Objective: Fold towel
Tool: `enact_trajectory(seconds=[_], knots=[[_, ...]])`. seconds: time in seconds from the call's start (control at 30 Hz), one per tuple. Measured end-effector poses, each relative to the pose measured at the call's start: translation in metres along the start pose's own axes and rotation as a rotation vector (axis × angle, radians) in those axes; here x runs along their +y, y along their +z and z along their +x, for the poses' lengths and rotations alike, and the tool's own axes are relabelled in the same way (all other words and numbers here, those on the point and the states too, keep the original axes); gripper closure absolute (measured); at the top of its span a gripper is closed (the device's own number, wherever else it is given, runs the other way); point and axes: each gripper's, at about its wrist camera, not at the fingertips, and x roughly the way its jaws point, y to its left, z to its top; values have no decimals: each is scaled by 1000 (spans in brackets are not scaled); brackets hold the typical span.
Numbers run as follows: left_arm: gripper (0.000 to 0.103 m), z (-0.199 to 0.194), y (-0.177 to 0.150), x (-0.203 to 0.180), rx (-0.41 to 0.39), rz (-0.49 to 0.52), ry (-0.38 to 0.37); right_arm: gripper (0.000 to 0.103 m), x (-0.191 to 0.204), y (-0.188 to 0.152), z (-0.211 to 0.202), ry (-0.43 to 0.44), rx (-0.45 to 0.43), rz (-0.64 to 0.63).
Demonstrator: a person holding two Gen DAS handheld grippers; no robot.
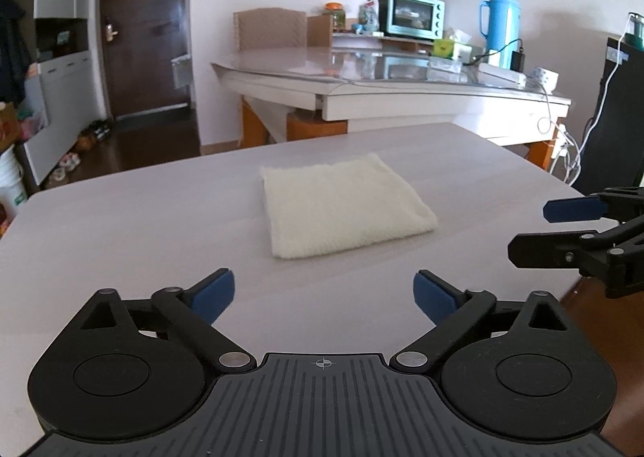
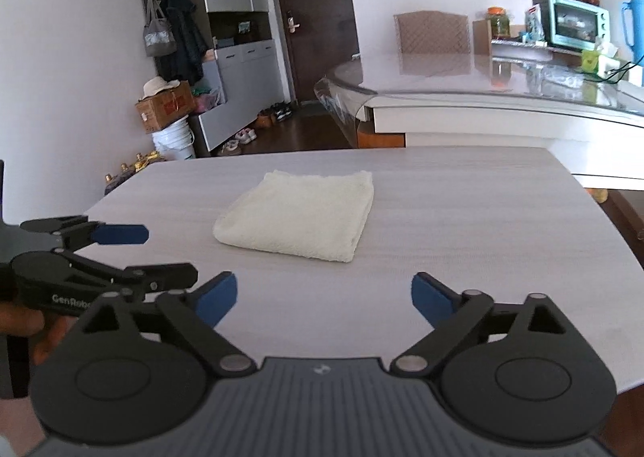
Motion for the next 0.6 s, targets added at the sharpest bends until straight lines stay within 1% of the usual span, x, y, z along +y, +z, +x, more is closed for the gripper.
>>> enact_trajectory(seconds=[0.2,0.3,0.47,0.6], knots=[[0,-20,-6,-7,-20,-14,45,3,14,-8,-16,-21,-4,-4],[0,-30,-10,-7,-27,-40,65,3,20,-13,-25,-29,-3,-10],[0,-47,-15,-7,-30,-60,53,3,23,-17,-35,-48,4,6],[0,-54,-13,-4,-36,-79,38,3,26,-16,-34,-52,-3,17]])
